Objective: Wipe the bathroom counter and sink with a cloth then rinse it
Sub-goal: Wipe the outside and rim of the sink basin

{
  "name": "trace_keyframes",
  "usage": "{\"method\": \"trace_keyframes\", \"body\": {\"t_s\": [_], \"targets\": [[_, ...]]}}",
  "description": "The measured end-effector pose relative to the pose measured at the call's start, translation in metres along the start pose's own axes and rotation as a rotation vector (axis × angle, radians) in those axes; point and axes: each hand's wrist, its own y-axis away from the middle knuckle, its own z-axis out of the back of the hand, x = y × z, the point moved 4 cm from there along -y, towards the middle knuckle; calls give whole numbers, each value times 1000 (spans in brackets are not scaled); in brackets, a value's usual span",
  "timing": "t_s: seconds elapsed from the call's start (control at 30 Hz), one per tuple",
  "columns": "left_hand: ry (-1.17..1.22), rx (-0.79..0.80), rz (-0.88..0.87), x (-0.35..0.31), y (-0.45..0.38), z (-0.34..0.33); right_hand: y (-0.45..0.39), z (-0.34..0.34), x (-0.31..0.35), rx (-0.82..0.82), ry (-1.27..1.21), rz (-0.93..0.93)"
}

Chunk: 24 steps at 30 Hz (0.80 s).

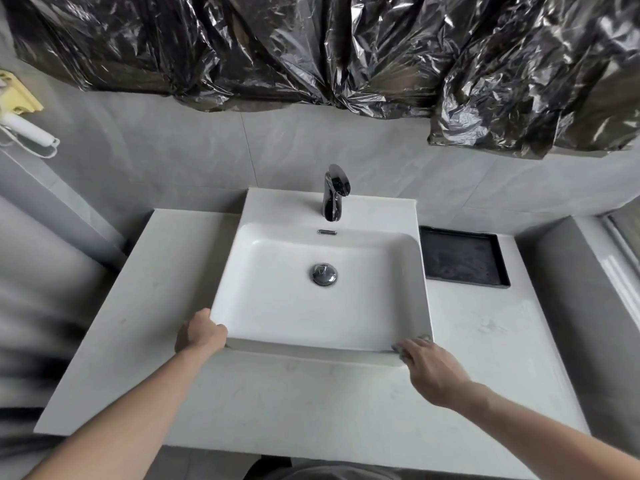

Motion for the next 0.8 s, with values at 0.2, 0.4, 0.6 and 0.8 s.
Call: {"method": "trace_keyframes", "body": {"t_s": [0.2,0.4,0.6,0.8], "targets": [[-33,-6,-11,0,-4,-4,4,10,-36,-54,157,229],[-68,-9,5,-1,-3,-3,-27,24,-54,-112,72,245],[-105,-2,37,-5,-3,-4,-91,45,-52,-224,-24,203],[-114,-2,75,-4,-6,-4,-141,50,-63,-255,-63,140]]}}
